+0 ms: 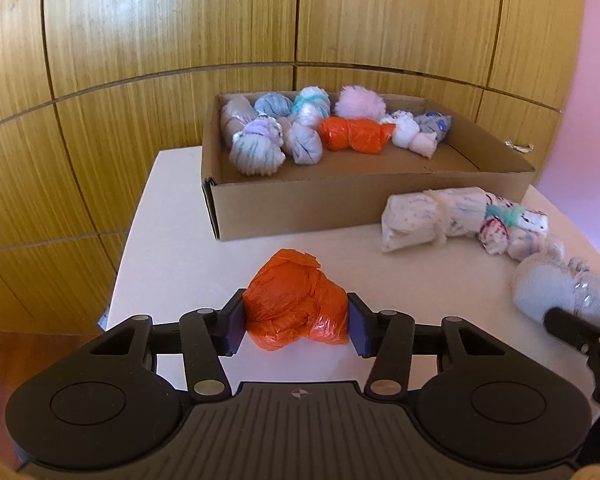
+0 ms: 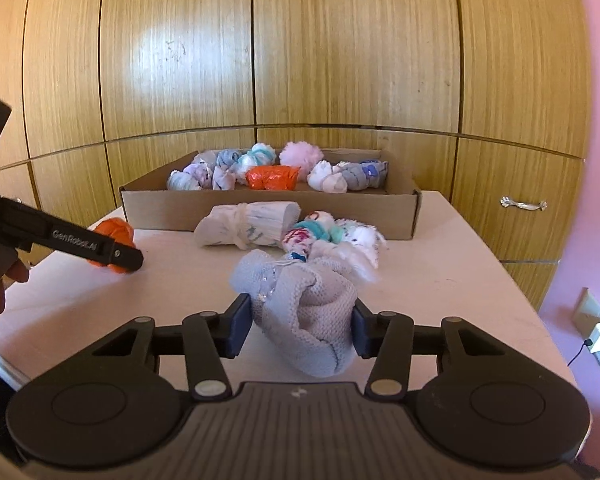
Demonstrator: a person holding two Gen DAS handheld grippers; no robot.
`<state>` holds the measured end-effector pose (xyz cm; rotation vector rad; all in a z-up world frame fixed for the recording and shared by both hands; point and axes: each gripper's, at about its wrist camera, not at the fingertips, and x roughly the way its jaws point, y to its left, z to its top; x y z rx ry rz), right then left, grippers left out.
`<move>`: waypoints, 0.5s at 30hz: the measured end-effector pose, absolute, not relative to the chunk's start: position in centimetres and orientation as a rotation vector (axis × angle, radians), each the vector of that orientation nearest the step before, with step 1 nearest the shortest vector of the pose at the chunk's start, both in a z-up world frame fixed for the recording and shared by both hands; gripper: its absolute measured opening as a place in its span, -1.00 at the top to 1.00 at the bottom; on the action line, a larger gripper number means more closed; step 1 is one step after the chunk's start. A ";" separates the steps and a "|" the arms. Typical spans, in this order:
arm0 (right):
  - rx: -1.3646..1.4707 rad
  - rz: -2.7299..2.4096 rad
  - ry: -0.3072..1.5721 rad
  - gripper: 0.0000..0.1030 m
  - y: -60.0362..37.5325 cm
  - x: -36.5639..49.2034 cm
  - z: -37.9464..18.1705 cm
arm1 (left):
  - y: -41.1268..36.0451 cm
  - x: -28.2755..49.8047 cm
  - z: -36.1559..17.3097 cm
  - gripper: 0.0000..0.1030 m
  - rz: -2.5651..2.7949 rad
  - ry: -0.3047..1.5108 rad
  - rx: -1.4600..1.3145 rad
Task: Organize objects
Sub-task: 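Carry both bundles into the box and open the left tool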
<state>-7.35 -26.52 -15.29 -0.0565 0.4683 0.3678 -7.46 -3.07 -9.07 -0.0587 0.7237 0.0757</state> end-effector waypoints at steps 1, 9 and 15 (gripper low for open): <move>-0.055 0.374 0.462 0.11 -26.8 -7.6 -14.9 | -3.0 -7.6 -9.0 -0.09 0.074 0.729 -0.060; -0.056 0.424 0.411 0.11 -29.9 -7.7 -11.2 | -2.9 -7.9 -6.3 -0.09 0.055 0.737 -0.034; -0.031 0.474 0.388 0.10 -31.1 -5.2 -7.5 | -3.0 -6.4 -2.3 -0.09 0.033 0.696 0.008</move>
